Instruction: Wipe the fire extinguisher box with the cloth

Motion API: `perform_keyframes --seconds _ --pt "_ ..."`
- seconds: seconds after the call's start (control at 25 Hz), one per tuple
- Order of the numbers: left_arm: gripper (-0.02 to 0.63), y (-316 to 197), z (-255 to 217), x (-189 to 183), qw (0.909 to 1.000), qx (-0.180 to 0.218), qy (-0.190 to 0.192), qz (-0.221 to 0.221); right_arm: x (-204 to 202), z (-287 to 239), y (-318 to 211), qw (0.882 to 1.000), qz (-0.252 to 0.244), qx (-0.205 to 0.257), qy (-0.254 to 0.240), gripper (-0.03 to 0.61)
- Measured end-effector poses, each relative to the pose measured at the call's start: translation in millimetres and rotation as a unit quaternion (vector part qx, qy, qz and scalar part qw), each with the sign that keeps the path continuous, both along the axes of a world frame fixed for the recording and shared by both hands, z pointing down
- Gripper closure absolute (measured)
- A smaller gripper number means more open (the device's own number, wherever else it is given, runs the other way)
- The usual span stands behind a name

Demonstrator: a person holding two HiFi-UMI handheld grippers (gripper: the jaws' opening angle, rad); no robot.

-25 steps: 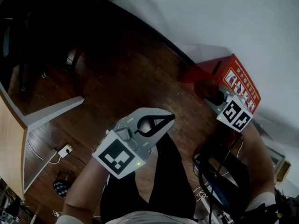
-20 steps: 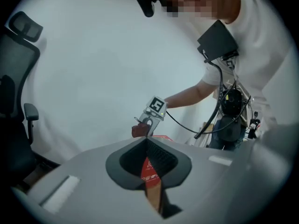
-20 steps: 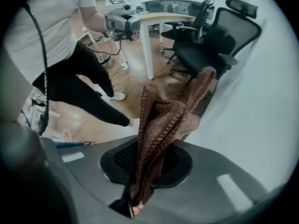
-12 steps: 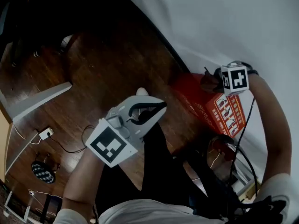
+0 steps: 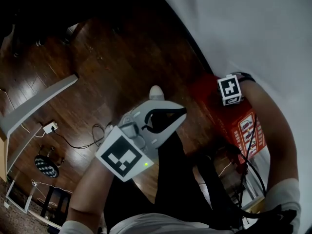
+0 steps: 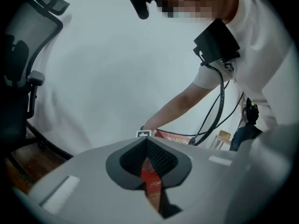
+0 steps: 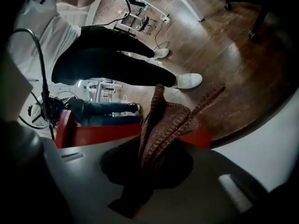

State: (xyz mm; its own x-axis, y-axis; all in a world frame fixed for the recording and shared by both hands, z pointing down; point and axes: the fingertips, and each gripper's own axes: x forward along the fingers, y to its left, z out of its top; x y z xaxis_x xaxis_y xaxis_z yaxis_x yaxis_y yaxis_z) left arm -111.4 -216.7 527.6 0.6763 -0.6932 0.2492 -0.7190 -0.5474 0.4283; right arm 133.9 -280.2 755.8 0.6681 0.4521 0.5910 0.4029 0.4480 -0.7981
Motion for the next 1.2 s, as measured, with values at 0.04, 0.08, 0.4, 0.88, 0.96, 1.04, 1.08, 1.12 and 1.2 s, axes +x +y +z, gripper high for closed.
perform_keyframes --seconds 0.04,0.08,0.4,0.88,0.96,1.04,1.08,1.12,1.2 --pt "0.614 -2 4 1 1.0000 -0.004 0.001 -0.002 4 14 3 1.000 -0.002 0.000 0.008 0.526" --pt "0.614 -4 9 1 1.0000 -0.007 0.002 -0.005 6 30 5 1.000 -0.001 0.001 0.011 0.526" --pt "0.614 -7 40 -4 0.9993 -0.028 0.016 -0.018 12 138 12 0.996 -0.041 0.076 0.003 0.526" --pt "0.614 51 -10 -32 0.9994 0.001 0.031 -0.014 -85 84 62 0.962 0.214 0.130 -0.105 0.526" --pt "0.614 56 -21 -34 0.9988 0.048 0.000 0.008 -129 57 36 0.930 0.273 0.173 -0.173 0.526" --pt "0.614 63 -39 -33 0.9976 0.066 -0.011 0.017 -156 15 23 0.905 0.300 0.198 -0.228 0.526" --pt "0.614 67 -47 -34 0.9977 0.064 -0.012 0.018 -168 -7 22 0.896 0.309 0.199 -0.249 0.526" --pt "0.614 70 -55 -36 0.9978 0.062 -0.013 0.019 -181 -28 22 0.886 0.321 0.198 -0.269 0.526" --pt "0.614 73 -68 -43 0.9974 0.065 -0.016 0.027 -199 -67 26 0.861 0.356 0.197 -0.305 0.526"
